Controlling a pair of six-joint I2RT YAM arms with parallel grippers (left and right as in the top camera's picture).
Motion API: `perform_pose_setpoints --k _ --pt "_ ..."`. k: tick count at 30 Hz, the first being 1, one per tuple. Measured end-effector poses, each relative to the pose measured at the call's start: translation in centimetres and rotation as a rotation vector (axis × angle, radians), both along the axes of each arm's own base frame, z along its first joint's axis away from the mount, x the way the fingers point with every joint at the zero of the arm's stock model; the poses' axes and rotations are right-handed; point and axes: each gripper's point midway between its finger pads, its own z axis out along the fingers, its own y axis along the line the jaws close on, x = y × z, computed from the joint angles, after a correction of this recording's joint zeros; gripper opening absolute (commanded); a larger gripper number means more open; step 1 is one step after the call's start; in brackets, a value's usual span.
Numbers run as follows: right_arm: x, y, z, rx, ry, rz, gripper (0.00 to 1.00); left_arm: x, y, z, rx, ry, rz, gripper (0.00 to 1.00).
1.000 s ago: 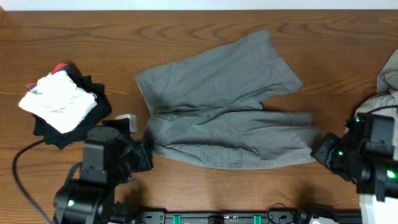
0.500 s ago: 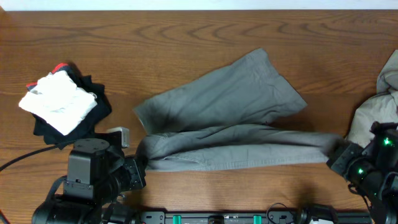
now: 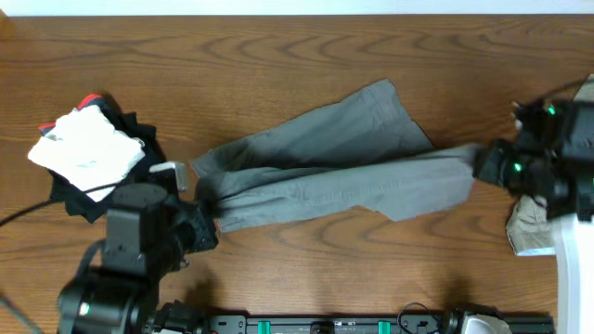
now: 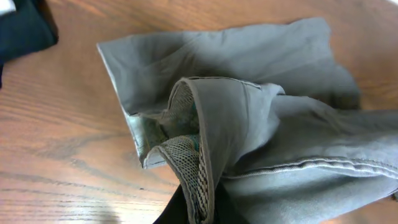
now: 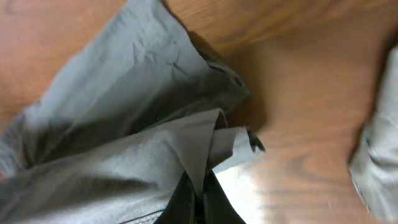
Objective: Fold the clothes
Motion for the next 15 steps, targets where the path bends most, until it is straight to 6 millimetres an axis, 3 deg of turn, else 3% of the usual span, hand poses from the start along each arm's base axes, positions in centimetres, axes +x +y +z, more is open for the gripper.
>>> perform_pose_setpoints --k 7,15 --pt "3.8 -0.1 -2.1 -0.015 -0.012 0.069 0.01 1.6 -0.8 -3.2 0.015 0.165 -0.015 0.07" --pt "6.9 0.8 -1.6 -0.082 -0.115 0.155 0.01 3.3 -1.0 -4.5 0.027 0.198 -0.011 0.06"
